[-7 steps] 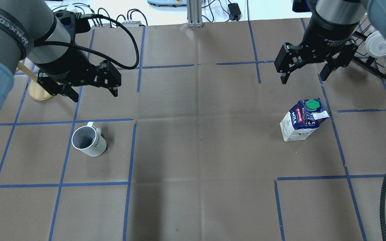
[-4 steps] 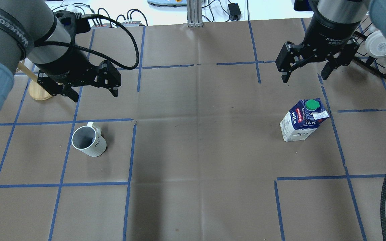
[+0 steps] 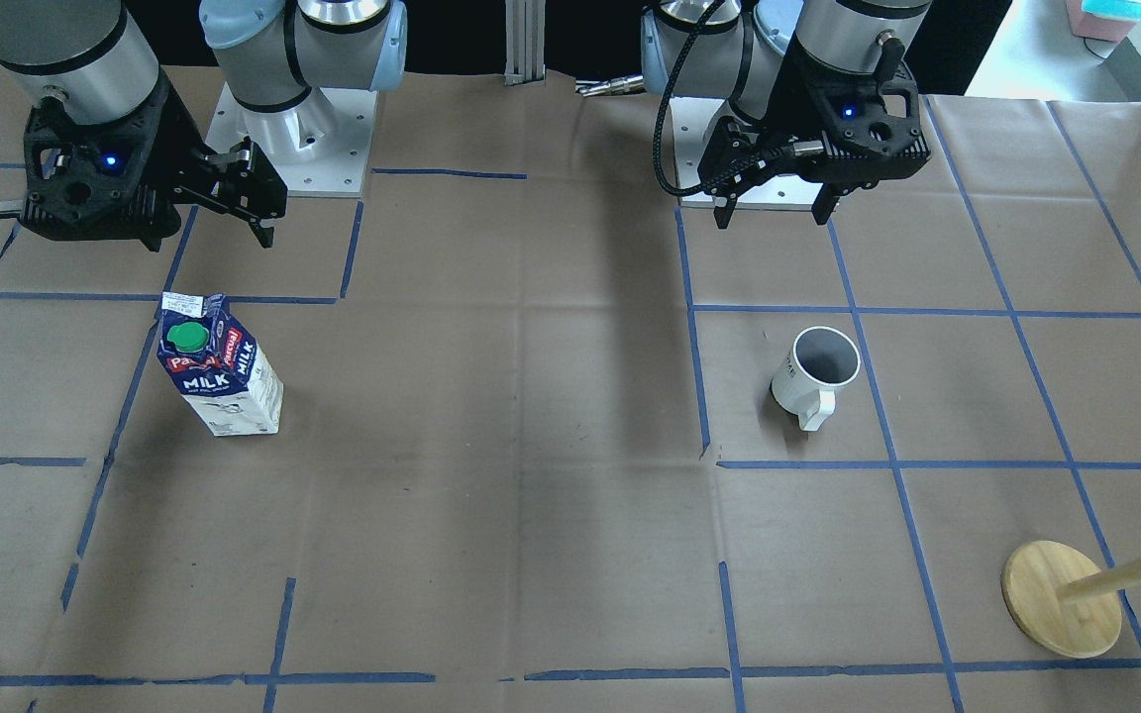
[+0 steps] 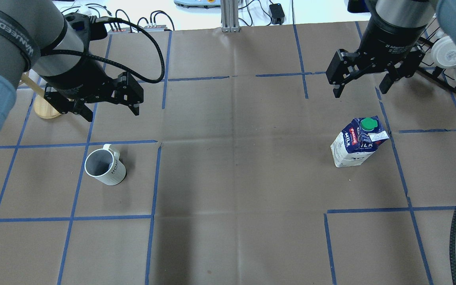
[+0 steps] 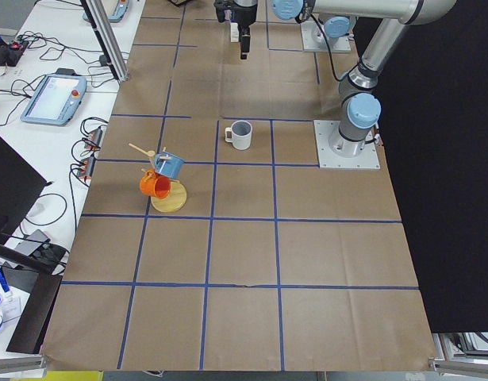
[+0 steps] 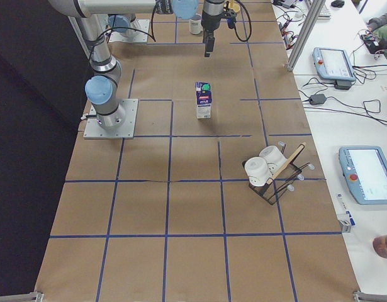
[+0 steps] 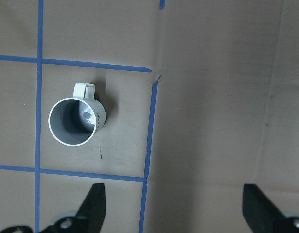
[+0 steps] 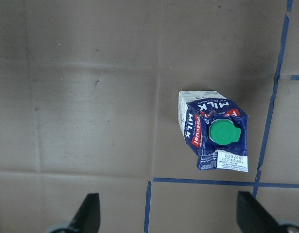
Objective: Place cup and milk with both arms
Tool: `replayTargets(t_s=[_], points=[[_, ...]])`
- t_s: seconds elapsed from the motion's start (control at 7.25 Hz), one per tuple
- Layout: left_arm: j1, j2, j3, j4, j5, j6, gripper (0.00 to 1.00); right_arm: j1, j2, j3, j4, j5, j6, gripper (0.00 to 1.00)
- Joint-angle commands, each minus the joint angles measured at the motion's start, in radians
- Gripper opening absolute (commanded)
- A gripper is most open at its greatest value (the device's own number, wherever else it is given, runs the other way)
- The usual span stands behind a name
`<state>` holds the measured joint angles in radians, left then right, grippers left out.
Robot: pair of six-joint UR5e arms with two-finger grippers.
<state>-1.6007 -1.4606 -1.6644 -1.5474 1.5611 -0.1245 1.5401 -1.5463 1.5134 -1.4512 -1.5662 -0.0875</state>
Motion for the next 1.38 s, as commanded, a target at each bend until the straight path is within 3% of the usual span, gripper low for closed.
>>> replayTargets(t_s=[0.0,0.28,0.69,0.97,1.1,1.24], points=[[-0.001,0.006,0.002,-0.003,0.002,0.000,1.00,0.002,0.000,0.001,0.000,0.000,0.000,1.00],[-0.005,0.012,0.032,-0.013,0.010,-0.003,1.00,0.002,0.000,0.001,0.000,0.000,0.000,1.00],[0.071,0.057,0.012,-0.189,0.017,-0.010,1.00,0.002,0.000,0.001,0.000,0.000,-0.001,1.00],[0.213,0.011,-0.020,-0.110,0.013,0.024,0.94,0.002,0.000,0.001,0.000,0.000,-0.001,1.00],[0.266,-0.010,-0.070,-0.062,0.017,0.174,0.87,0.000,0.000,0.001,0.000,0.000,-0.001,1.00],[0.298,-0.027,-0.166,0.078,0.078,0.313,0.86,0.000,0.000,0.001,0.000,0.000,-0.001,1.00]])
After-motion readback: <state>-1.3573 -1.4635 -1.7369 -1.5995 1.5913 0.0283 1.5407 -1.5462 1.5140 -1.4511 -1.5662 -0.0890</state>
